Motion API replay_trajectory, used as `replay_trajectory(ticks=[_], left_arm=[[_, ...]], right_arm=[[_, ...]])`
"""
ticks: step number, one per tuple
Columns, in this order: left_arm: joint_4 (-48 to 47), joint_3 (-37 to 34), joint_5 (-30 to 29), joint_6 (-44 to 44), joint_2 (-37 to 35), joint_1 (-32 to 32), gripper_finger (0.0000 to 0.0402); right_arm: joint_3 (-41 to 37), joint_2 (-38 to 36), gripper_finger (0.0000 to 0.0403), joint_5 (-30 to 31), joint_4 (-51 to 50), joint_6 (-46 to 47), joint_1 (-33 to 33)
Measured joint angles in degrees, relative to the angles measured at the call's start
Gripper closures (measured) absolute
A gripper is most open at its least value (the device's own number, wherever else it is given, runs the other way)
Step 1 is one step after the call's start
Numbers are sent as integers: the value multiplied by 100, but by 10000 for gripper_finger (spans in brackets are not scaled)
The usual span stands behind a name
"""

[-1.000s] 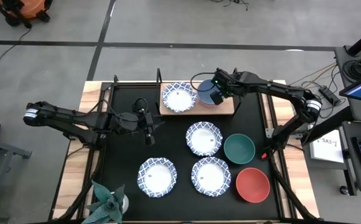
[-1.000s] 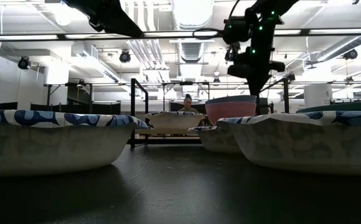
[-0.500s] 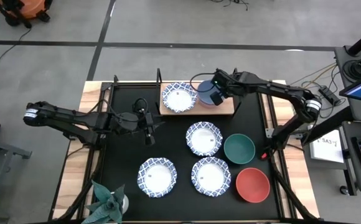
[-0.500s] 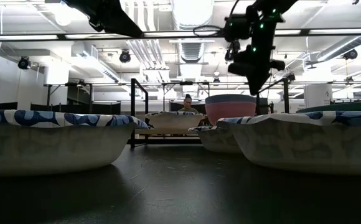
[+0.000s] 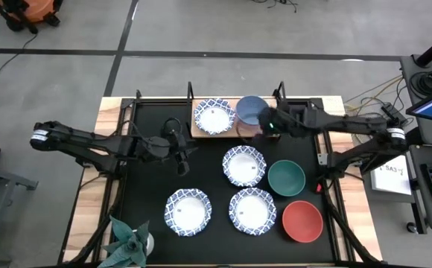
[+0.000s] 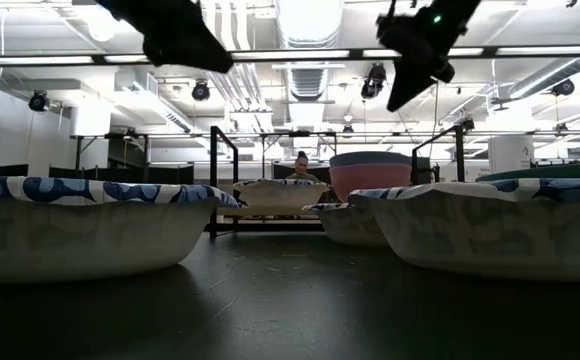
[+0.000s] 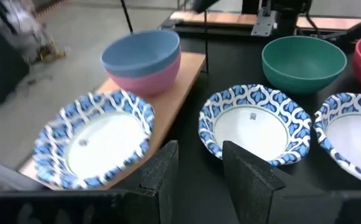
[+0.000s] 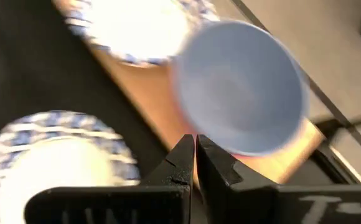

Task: Place and stack bowls onto a shelf
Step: Stack the white and blue bowl on top of the white and blue bowl on the shelf

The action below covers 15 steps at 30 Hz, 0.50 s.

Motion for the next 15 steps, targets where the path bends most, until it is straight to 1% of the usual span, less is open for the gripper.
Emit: replay_trajectory(ticks=[5, 7, 10, 13, 15], left_arm=[[-17, 0, 62, -715, 460, -82, 293], [39, 0, 253, -946, 639, -106, 293], [194, 0, 704, -1228, 877, -117, 293], [384, 84, 1082, -1325, 1094, -117, 293], [407, 204, 1191, -1334, 1261, -117, 293]], right_arm=[[-920, -527, 394, -203, 1009, -216, 646], [-1254, -698, 394, -336, 1285, -288, 801], [-1670, -908, 394, -490, 1441, -310, 948], [-2034, -1087, 394, -669, 1528, -313, 1017], [-2214, -1203, 394, -761, 1592, -309, 1032]])
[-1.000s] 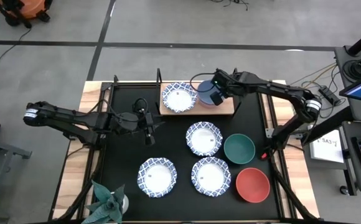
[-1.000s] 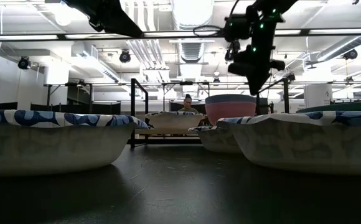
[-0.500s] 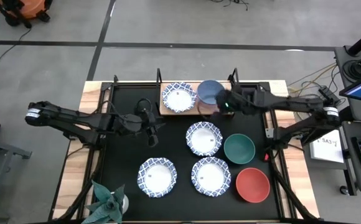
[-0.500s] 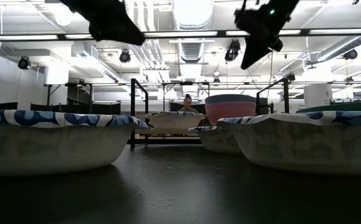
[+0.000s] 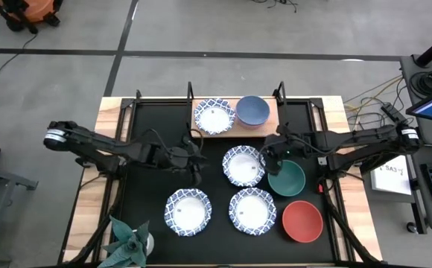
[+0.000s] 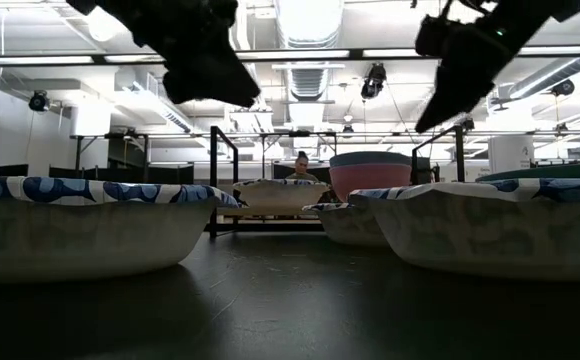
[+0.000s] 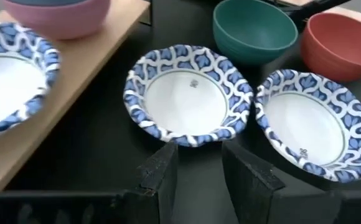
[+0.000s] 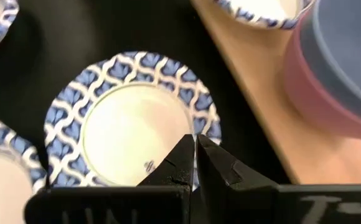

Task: Place and stack bowls onto a shelf
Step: Stack the white and blue bowl on top of the white and blue bowl on the shelf

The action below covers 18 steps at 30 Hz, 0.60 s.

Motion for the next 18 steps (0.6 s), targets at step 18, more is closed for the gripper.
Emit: replay_trajectory(ticks=[18], left_arm=[[-527, 2324, 11, 1843, 2111, 55, 293]], right_arm=[[-188, -830, 394, -590, 278, -1031, 13]])
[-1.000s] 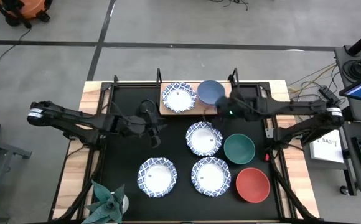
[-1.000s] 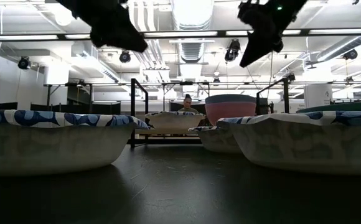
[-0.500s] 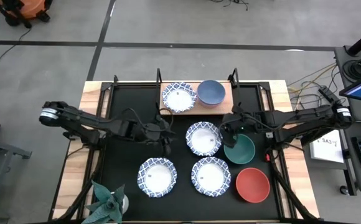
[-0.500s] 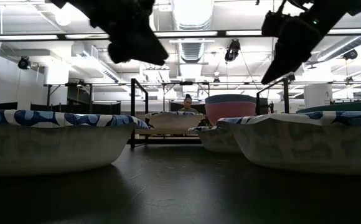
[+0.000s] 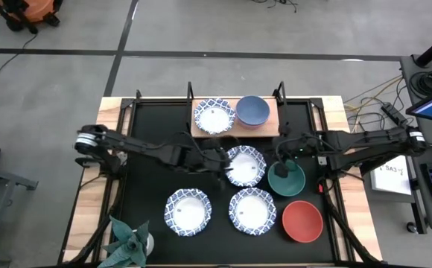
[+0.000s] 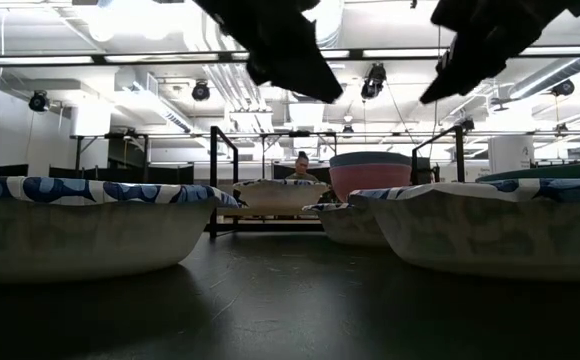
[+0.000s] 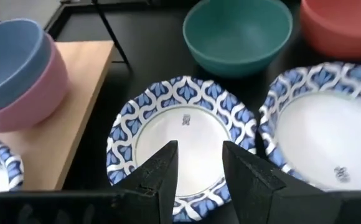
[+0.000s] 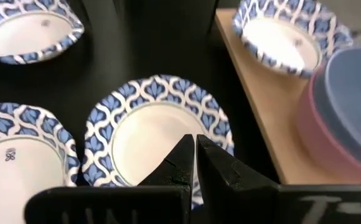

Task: Place and stack bowls onto a shelf
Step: Stack the white and blue bowl on top of the white and blue bowl on the shelf

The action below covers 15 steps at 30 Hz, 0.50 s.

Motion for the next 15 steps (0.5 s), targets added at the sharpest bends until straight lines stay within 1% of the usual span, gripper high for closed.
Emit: replay_trajectory(ticks=[5, 9, 12, 15], left_arm=[[-303, 402, 40, 365, 517, 2, 293], [-399, 553, 348, 501, 753, 52, 292], [-686, 637, 655, 521, 868, 90, 287], [-1032, 749, 650, 562, 931, 96, 274]], right_arm=[[-98, -302, 394, -301, 56, -29, 0], [-122, -450, 394, -319, 46, -137, 22], [-122, -536, 394, -321, 50, -192, 24], [-125, -560, 394, -320, 43, -217, 22]])
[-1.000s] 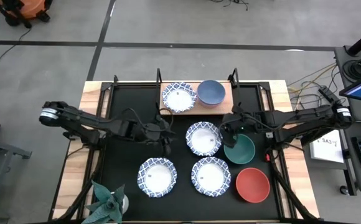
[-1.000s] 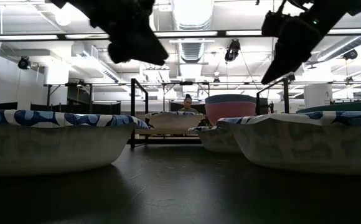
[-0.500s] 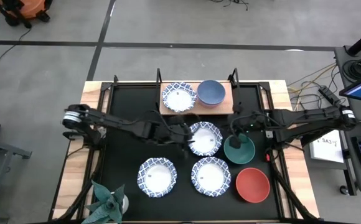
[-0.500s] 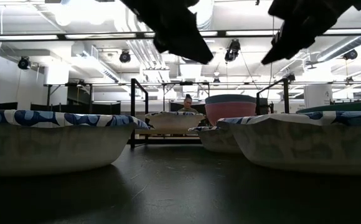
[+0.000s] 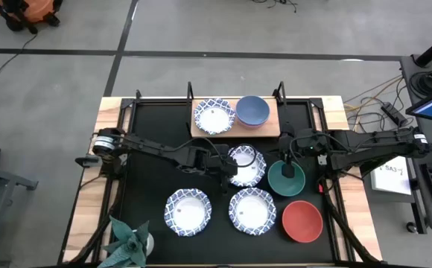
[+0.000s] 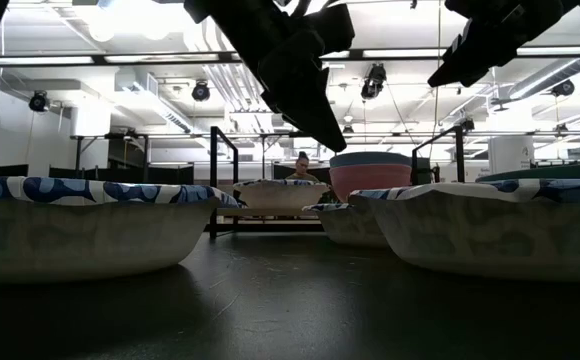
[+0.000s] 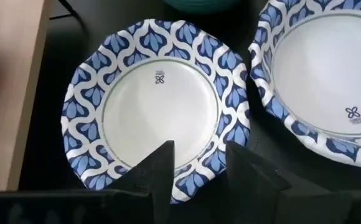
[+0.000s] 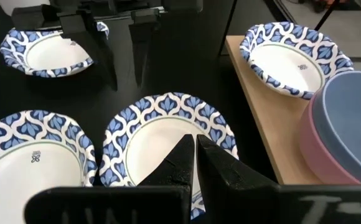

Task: Place and stack bowls onto a shelf
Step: Stack the white and blue bowl on top of the white and blue bowl on the shelf

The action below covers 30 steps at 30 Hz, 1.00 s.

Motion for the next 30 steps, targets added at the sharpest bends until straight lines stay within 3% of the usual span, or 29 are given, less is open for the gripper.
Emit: replay_trajectory(ticks=[11, 18, 30], left_arm=[[-36, 21, 0, 675, 343, -2, 231], [-18, 19, 606, 838, 479, 54, 229], [111, 16, 809, 938, 637, 197, 229]], right_arm=[[-7, 42, 394, 1, -1, -71, 0], [-7, 48, 394, 3, -1, -75, 1], [-11, 48, 394, 20, 1, -93, 0]])
